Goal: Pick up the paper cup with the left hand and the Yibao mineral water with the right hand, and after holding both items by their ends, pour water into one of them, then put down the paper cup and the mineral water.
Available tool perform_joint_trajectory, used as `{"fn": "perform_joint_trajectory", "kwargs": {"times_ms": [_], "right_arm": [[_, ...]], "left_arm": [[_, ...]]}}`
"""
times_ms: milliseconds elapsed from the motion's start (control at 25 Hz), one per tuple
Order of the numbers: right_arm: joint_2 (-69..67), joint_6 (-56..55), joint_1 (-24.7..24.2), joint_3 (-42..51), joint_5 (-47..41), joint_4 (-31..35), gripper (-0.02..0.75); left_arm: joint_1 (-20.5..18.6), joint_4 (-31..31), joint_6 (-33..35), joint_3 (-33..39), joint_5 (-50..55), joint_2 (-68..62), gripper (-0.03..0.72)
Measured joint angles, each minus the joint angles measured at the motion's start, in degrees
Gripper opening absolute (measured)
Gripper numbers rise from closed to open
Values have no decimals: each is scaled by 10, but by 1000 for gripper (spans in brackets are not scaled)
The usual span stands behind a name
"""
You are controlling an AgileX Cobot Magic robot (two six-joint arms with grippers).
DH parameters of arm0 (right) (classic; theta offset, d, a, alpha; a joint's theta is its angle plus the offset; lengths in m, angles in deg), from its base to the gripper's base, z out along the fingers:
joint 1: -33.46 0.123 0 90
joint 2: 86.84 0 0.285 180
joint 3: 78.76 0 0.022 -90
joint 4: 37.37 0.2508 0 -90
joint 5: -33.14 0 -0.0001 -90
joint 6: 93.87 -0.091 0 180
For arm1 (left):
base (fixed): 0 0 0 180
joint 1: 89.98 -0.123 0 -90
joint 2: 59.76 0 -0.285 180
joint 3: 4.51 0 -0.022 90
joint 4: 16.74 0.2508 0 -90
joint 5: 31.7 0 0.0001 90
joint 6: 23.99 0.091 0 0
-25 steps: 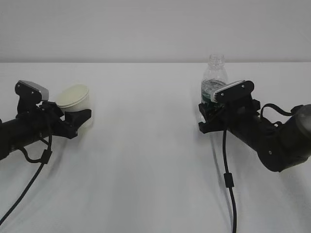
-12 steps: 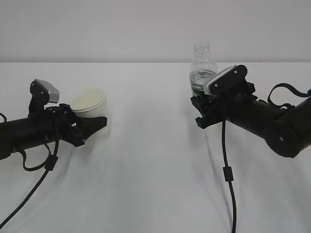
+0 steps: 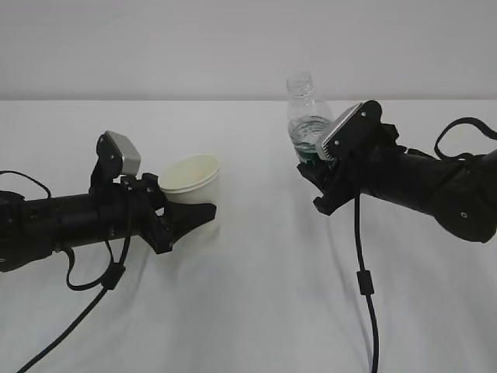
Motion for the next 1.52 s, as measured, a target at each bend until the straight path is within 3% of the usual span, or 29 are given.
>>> {"fn": "perform_joint_trajectory", "kwargs": {"times_ms": [320,800,1240,1520], "right_arm": [[1,32,0,0,-14,-37,479],[1,145,0,0,-34,-38,479],[1,245,0,0,-35,-31,479],[1,287,0,0,-35,-13,479]], "left_arm": [[25,0,-1,-1,13,0,445],[68,33,-20,-53,56,0,442],[73,35,-26,-57,69,0,442],[97,52,-26,-57,70,0,442]]}}
